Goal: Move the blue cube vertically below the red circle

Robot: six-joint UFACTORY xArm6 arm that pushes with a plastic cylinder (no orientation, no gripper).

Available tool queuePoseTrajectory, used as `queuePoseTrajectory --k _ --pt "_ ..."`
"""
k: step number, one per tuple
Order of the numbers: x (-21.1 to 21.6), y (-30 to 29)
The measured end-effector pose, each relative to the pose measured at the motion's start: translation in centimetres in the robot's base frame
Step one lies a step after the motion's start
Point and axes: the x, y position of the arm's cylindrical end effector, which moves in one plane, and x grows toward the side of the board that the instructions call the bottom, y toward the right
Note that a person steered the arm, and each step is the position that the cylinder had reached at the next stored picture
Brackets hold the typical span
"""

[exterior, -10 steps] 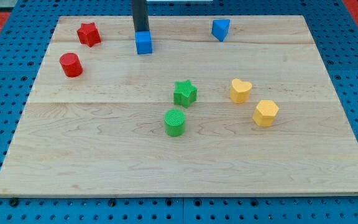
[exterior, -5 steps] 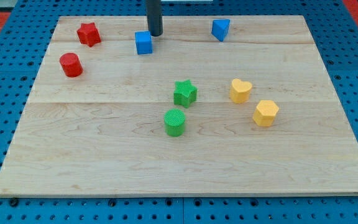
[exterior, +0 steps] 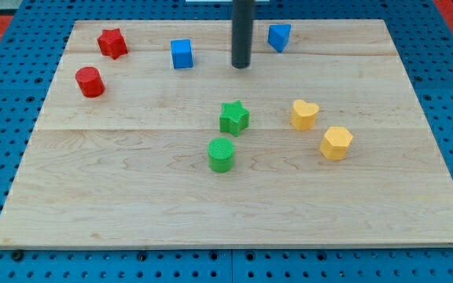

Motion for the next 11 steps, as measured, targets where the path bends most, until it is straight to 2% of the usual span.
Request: queuePoseTrajectory --k 1,2,3,5,6,7,8,9,10,11 --pt "-3.5 -4.9" --pt "-1.6 -7.9" --pt "1.7 -8.3" --pt "-4.1 -7.6" --pt "-4.0 -8.5" --pt "1.9 -10.6" --pt "2.5 -12.8" --pt "5.2 -12.8" --pt "10.2 -12.9" --pt "11.7 -13.0"
